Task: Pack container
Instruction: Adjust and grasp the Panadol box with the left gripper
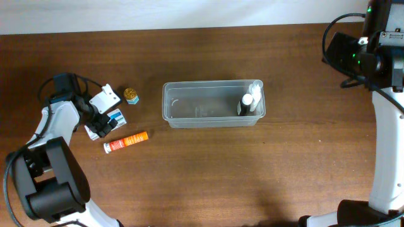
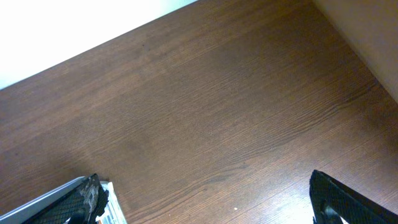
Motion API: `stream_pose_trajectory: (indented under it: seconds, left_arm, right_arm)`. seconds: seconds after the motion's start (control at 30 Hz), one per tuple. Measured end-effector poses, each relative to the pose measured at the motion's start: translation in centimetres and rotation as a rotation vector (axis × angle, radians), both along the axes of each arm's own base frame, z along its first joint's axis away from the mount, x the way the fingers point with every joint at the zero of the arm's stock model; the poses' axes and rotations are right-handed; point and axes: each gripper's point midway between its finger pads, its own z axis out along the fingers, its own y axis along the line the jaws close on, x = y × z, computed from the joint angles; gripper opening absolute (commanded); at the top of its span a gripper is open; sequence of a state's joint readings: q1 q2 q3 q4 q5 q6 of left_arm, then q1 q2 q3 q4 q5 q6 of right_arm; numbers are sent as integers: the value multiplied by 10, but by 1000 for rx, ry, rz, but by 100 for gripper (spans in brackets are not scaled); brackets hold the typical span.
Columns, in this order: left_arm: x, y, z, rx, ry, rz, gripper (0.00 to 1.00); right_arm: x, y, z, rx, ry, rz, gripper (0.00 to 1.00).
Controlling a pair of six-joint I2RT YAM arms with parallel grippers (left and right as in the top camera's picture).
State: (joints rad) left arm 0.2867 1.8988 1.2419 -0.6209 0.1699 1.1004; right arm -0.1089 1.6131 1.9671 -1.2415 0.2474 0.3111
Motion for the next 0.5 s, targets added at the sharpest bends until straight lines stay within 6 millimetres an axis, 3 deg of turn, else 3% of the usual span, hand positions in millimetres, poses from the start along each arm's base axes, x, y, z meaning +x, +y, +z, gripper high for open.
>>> stream_pose_trajectory:
  seconds: [0.23, 0.5]
  left_arm:
    - [-5, -5, -26, -39, 58, -5, 99]
    - [1, -9, -27, -83, 41, 37, 100]
  right_arm:
    - [0, 0, 0, 0, 0, 1, 98]
    - [0, 0, 0, 0, 0, 0, 98]
